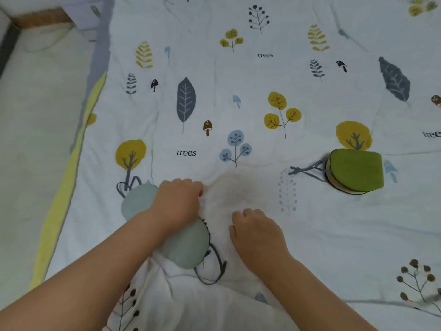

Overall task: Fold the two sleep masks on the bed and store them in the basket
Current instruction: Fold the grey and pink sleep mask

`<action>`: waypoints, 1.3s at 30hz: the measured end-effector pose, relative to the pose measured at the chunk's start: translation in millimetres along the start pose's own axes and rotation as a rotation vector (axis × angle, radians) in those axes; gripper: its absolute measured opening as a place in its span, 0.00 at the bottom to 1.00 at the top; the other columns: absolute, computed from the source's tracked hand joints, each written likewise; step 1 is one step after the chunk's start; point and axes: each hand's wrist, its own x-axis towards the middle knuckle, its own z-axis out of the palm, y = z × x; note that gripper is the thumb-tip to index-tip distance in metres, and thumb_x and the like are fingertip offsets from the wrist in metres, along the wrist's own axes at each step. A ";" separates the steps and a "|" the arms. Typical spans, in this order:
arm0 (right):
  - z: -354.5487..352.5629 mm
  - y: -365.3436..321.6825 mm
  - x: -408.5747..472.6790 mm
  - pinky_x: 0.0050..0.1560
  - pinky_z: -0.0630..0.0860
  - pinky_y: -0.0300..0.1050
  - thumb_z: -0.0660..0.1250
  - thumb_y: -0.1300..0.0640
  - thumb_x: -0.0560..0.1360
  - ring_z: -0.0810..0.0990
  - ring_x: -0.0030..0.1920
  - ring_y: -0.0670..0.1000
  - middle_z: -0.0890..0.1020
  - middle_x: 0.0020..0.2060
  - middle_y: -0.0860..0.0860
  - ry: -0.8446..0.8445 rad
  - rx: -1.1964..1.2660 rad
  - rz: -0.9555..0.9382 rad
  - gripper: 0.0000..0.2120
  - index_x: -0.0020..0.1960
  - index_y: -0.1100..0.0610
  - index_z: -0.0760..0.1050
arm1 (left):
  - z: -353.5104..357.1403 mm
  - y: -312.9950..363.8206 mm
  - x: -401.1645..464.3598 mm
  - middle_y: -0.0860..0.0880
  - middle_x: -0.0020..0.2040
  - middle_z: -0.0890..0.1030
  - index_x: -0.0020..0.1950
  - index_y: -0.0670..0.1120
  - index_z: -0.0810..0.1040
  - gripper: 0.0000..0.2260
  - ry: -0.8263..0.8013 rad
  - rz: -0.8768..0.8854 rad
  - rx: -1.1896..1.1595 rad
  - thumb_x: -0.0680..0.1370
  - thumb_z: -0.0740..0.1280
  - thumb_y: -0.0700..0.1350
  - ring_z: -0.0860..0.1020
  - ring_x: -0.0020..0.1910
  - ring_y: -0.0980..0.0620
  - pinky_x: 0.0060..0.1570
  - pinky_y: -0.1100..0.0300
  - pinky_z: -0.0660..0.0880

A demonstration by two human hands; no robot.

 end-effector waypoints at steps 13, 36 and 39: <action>41.8 -35.0 11.8 0.35 0.68 0.41 0.63 0.58 0.70 0.72 0.36 0.53 0.73 0.32 0.50 -0.176 0.742 0.392 0.11 0.31 0.52 0.66 | 10.2 -52.9 -23.6 0.47 0.57 0.75 0.58 0.47 0.73 0.14 -0.045 0.015 0.329 0.75 0.55 0.39 0.70 0.62 0.45 0.72 0.43 0.52; -16.3 44.8 2.7 0.38 0.68 0.44 0.66 0.63 0.67 0.75 0.39 0.54 0.77 0.37 0.50 0.345 0.584 0.467 0.12 0.50 0.56 0.73 | 29.4 -1.8 4.2 0.52 0.32 0.69 0.31 0.49 0.64 0.14 -0.149 -0.140 -0.582 0.73 0.66 0.43 0.69 0.37 0.50 0.32 0.62 0.63; -12.7 11.2 -2.8 0.39 0.67 0.42 0.66 0.63 0.68 0.76 0.40 0.53 0.77 0.38 0.49 0.327 0.521 0.260 0.13 0.51 0.54 0.74 | 27.6 -0.7 4.4 0.52 0.33 0.70 0.35 0.48 0.67 0.10 -0.108 -0.173 -0.746 0.75 0.65 0.43 0.69 0.35 0.53 0.32 0.64 0.64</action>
